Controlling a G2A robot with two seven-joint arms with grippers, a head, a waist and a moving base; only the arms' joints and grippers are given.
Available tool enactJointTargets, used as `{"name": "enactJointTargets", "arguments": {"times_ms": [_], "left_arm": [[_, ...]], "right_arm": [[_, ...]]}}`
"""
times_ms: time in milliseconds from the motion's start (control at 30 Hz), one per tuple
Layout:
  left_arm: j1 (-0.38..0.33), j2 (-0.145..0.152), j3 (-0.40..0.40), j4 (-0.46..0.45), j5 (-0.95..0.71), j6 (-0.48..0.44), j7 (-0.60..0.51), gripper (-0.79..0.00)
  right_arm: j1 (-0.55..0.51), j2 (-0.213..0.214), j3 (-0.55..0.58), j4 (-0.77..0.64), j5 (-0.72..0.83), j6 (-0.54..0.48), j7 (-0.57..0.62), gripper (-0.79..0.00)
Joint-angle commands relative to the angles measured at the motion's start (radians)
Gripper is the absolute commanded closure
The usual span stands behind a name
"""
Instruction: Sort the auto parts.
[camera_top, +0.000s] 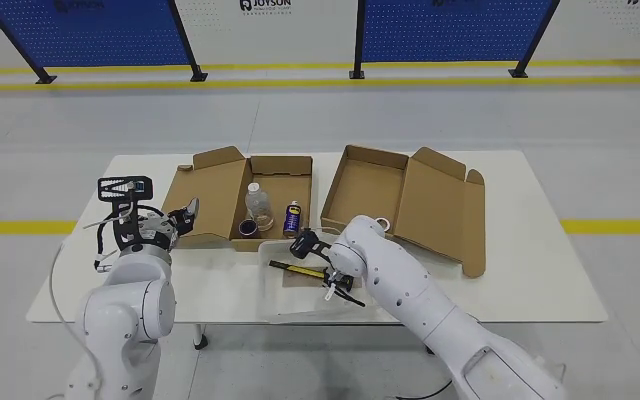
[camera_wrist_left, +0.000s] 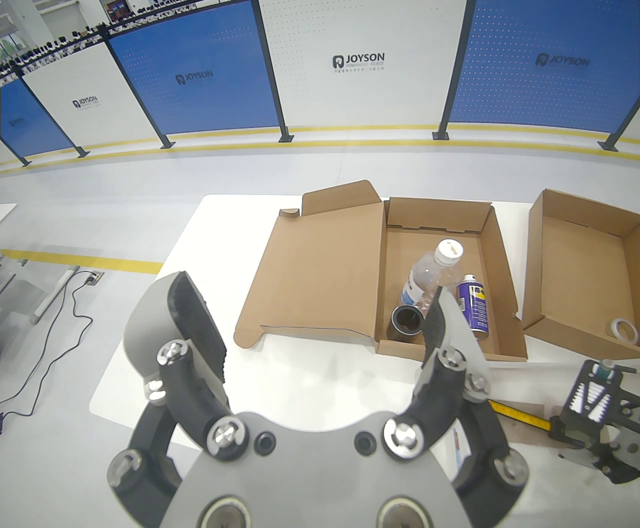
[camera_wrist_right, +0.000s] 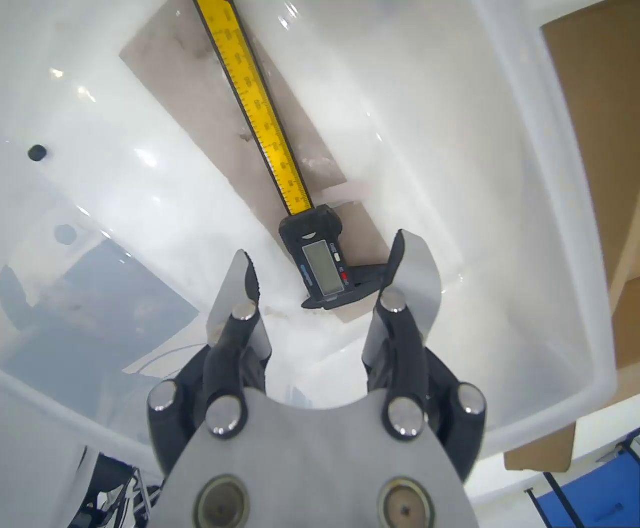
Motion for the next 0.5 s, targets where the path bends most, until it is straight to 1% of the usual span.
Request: {"name": "enactJointTargets", "arguments": {"times_ms": [0, 133, 167, 200, 267, 333, 433, 467], "left_arm": [[0.000, 0.000, 0.000, 0.000, 0.000, 0.000, 0.000, -0.785], [0.000, 0.000, 0.000, 0.000, 0.000, 0.000, 0.000, -0.785], [0.000, 0.000, 0.000, 0.000, 0.000, 0.000, 0.000, -0.785], [0.000, 0.000, 0.000, 0.000, 0.000, 0.000, 0.000, -0.785], [0.000, 0.000, 0.000, 0.000, 0.000, 0.000, 0.000, -0.785], [0.000, 0.000, 0.000, 0.000, 0.000, 0.000, 0.000, -0.785], [0.000, 0.000, 0.000, 0.000, 0.000, 0.000, 0.000, -0.785], [0.000, 0.000, 0.000, 0.000, 0.000, 0.000, 0.000, -0.785]], "right_arm": [[0.005, -0.004, -0.004, 0.020, 0.010, -0.005, -0.002, -0.496], [0.015, -0.013, -0.010, 0.055, 0.037, -0.011, -0.006, -0.480], [0.016, -0.015, -0.010, 0.063, 0.048, -0.013, -0.005, -0.486], [0.018, -0.017, -0.011, 0.069, 0.052, -0.015, -0.003, -0.471], [0.019, -0.020, -0.013, 0.080, 0.068, -0.017, 0.005, -0.465], [0.020, -0.022, -0.011, 0.088, 0.086, -0.020, 0.019, -0.437], [0.019, -0.024, -0.006, 0.086, 0.113, -0.014, 0.043, -0.465], [0.018, -0.024, -0.004, 0.083, 0.124, -0.014, 0.055, -0.462]]}}
